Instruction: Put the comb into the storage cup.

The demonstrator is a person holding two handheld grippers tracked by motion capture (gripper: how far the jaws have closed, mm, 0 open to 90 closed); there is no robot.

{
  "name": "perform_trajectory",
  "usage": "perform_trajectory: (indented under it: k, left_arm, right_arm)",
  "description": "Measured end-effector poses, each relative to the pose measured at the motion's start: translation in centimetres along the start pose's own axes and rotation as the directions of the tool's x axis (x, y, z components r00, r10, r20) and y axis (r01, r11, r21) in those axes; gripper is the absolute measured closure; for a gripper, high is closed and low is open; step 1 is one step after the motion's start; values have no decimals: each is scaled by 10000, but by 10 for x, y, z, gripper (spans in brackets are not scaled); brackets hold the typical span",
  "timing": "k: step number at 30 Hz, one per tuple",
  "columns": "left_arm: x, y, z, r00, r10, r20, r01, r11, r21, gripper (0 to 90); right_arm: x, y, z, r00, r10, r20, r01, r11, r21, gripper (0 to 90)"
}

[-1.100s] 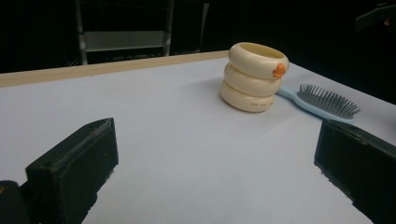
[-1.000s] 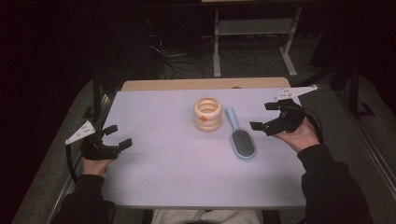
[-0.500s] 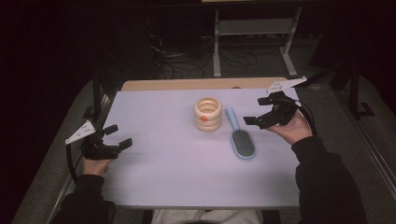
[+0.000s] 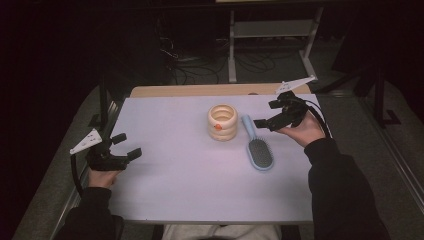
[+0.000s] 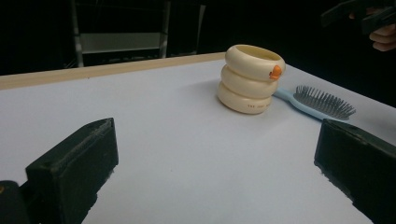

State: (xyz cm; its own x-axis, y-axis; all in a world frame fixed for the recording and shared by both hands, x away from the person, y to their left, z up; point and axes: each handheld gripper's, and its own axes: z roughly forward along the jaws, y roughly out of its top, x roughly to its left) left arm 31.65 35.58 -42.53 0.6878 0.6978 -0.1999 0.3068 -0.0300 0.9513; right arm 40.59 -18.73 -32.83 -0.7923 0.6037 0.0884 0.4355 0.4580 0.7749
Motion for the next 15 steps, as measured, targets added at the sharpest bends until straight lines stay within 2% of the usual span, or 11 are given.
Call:
perform_trajectory:
  k: [9, 15]
  left_arm:
    - [1, 0, 0, 10000, -32, 63, 32, 10000, -20, 0]
    - [1, 0, 0, 10000, -13, 86, 14, 10000, -52, 0]
  right_arm:
    - [-14, 7, 18, 9997, 229, 29, -230, 9996, 136, 0]
    - [-22, 5, 34, 9989, 455, 148, -462, 9976, 517, 0]
